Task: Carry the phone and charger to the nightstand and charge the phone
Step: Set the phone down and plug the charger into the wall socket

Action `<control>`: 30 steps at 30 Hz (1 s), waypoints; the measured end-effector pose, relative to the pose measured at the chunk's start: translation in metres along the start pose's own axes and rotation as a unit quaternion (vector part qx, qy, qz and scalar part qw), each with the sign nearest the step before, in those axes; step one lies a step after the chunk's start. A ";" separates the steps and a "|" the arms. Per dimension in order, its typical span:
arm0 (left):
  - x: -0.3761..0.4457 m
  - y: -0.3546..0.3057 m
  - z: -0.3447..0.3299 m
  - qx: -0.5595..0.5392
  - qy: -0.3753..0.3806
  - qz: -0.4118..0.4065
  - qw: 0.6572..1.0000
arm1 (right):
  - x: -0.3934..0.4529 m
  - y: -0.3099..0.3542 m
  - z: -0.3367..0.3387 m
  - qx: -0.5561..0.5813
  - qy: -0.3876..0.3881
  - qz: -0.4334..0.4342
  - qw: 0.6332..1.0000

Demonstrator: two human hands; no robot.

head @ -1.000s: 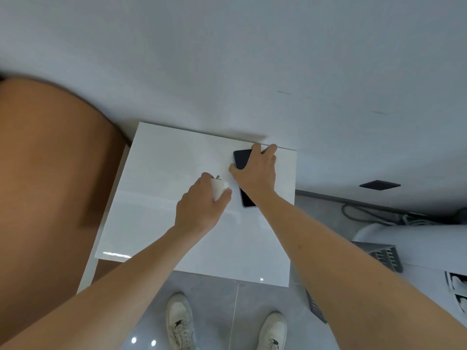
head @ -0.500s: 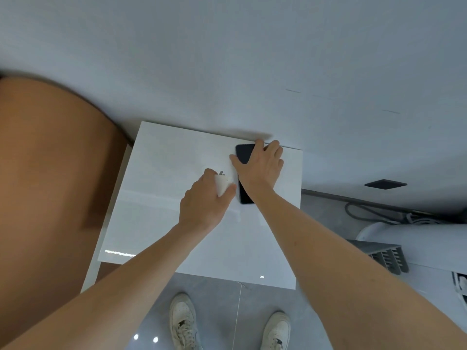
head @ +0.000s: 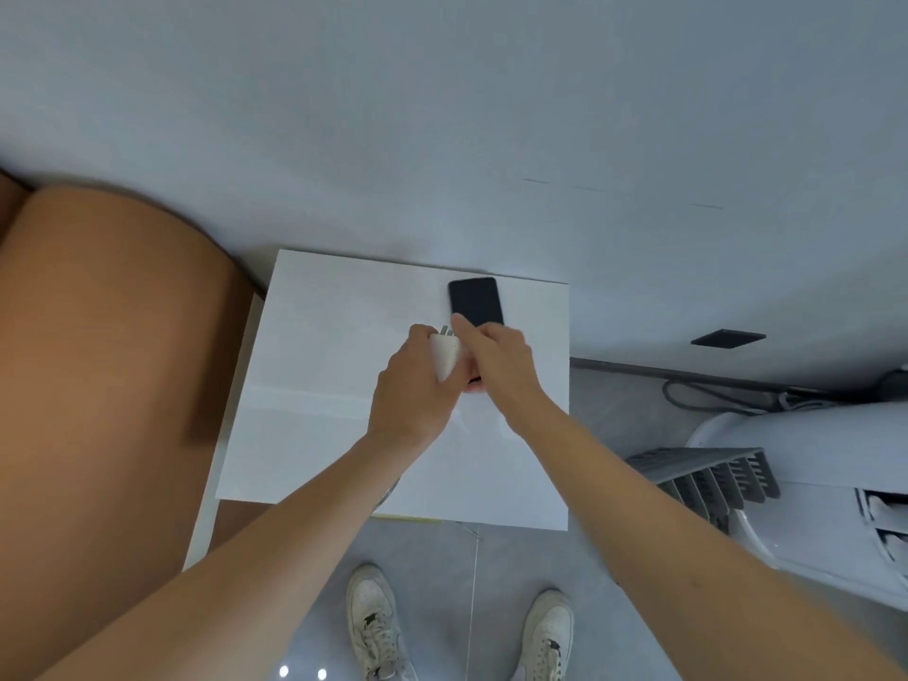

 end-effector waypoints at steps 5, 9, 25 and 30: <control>-0.022 -0.022 -0.008 -0.023 0.008 -0.026 0.999 | -0.036 -0.009 0.028 0.080 0.063 -0.032 0.994; -0.040 -0.042 -0.023 -0.098 0.016 -0.042 0.994 | -0.049 -0.017 0.052 0.102 0.055 -0.032 0.993; -0.127 -0.083 -0.117 -0.046 0.069 -0.054 0.995 | -0.060 -0.096 0.219 0.464 0.079 -0.122 0.874; -0.141 -0.078 -0.115 -0.045 0.131 -0.078 0.987 | -0.049 -0.123 0.264 0.329 0.012 -0.088 0.940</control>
Point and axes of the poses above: each hand's wrist, its own x-axis towards the middle knuckle, its own z-axis out of the back of the hand, y = z × x, the point moved 1 cm from there along x, towards the middle knuckle, and after that the axes turned 6 degrees about -z, right-handed, at the moved point
